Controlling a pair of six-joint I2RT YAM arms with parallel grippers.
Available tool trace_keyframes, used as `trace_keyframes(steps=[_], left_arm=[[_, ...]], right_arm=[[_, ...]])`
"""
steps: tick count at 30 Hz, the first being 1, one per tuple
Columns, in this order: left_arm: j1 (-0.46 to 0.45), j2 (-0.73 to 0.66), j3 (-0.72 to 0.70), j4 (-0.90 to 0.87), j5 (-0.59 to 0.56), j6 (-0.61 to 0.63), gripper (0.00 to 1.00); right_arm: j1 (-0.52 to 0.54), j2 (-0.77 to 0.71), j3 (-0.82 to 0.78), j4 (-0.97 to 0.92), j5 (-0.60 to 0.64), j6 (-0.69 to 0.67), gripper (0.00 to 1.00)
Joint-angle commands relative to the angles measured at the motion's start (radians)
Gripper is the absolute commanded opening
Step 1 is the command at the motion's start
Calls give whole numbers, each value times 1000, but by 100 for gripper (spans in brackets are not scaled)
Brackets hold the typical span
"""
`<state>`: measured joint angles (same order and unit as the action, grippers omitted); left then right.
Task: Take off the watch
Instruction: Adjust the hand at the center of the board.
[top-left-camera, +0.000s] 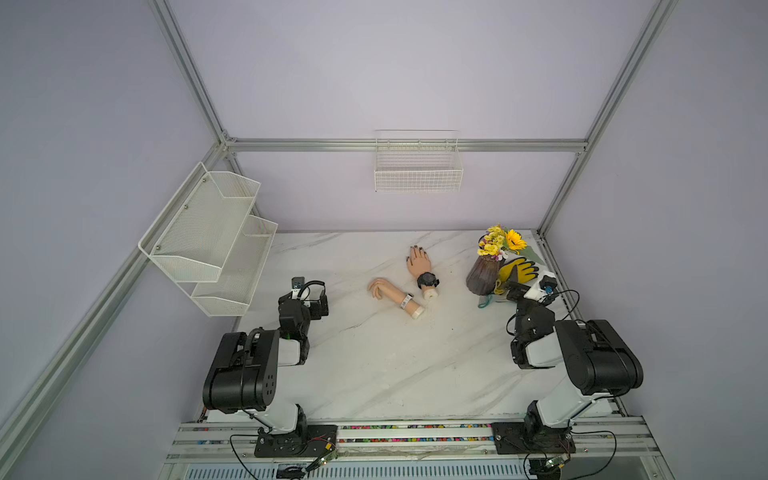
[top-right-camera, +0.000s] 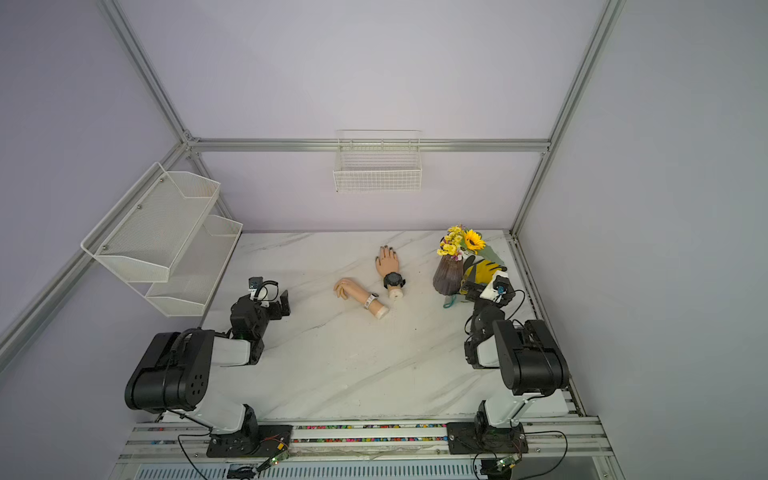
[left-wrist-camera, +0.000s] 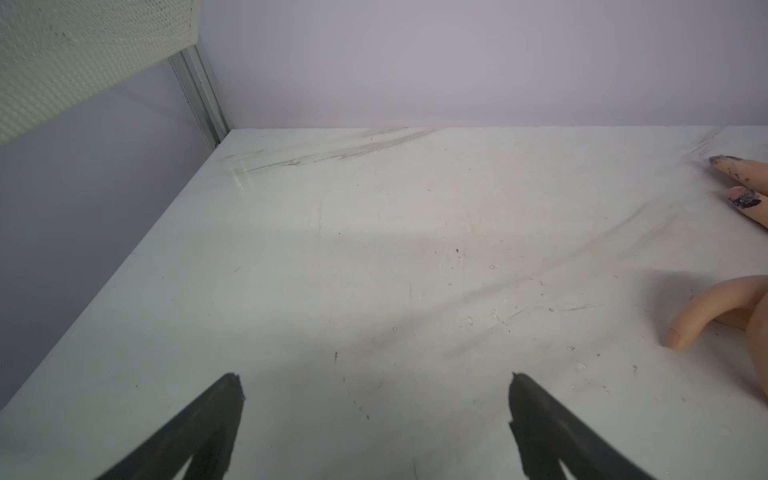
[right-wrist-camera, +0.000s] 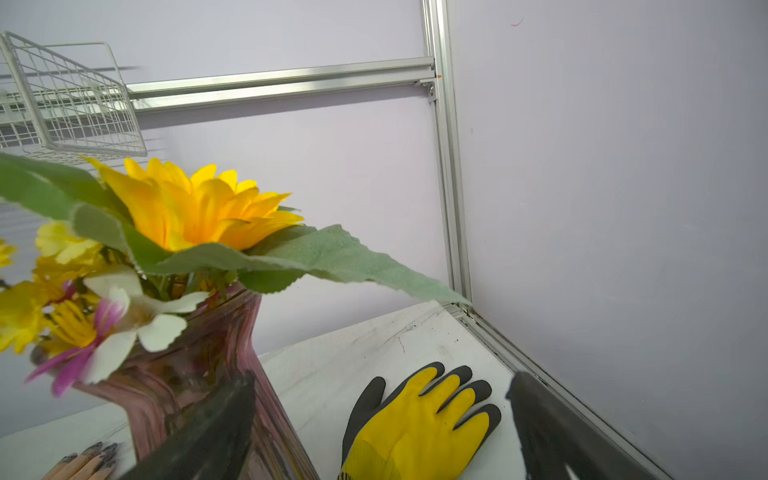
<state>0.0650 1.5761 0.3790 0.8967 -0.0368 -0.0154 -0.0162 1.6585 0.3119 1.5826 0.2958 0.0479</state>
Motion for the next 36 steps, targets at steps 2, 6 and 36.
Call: trace_keyframes(steps=[2, 6, 36], left_arm=[[1, -16, -4, 41, 8, -12, 100], [1, -16, -3, 39, 8, -11, 100], [-244, -534, 36, -353, -308, -106, 100]], right_arm=[[-5, -4, 12, 152, 1, 2, 97], [-5, -3, 14, 148, 2, 3, 97], [247, -674, 372, -991, -327, 271, 97]])
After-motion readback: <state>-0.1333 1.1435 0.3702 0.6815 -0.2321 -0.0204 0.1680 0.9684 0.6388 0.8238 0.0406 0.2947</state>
